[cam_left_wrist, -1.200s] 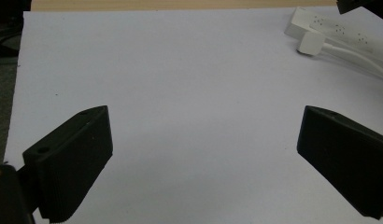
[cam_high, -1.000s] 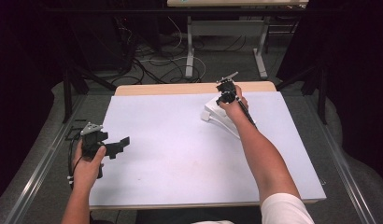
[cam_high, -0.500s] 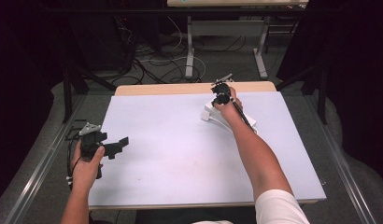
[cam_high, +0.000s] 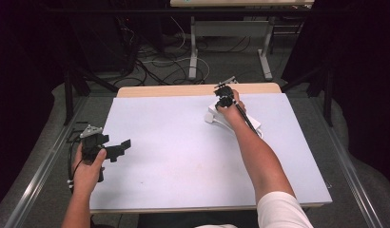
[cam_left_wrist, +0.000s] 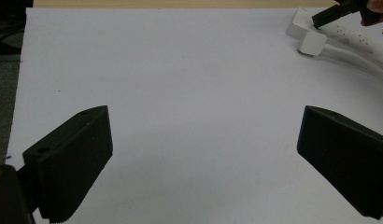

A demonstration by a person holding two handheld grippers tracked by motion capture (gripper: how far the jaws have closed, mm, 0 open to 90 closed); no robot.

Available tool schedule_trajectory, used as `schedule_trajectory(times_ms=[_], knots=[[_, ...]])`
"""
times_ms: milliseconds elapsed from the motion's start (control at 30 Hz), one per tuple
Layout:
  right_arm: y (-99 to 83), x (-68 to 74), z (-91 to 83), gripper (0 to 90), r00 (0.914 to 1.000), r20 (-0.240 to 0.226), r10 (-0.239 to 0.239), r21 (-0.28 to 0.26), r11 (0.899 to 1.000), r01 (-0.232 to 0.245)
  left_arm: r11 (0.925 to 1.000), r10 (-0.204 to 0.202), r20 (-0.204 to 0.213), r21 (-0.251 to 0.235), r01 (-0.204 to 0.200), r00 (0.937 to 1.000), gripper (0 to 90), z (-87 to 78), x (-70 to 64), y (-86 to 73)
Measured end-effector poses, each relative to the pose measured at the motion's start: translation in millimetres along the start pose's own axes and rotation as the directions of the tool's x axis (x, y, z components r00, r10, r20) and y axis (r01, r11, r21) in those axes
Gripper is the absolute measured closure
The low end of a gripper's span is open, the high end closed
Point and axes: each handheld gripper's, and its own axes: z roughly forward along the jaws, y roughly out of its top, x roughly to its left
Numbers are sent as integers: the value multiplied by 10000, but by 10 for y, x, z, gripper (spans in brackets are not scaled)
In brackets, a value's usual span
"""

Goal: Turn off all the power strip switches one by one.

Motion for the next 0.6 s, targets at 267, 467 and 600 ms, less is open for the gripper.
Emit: schedule_trajectory(times_ms=[267,467,600], knots=[[-6,-1,2,900,10000,-45,38,-42,10000,-38,9999,-35,47,96,34,10000,35,-2,-7,5],[-4,-7,1,900,10000,13,-17,-23,10000,17,9999,51,23,127,-52,10000,35,4,-2,2],[-1,-9,5,900,9999,7,116,72,9999,-116,9999,41,20,93,-41,10000,35,8,-2,0]])
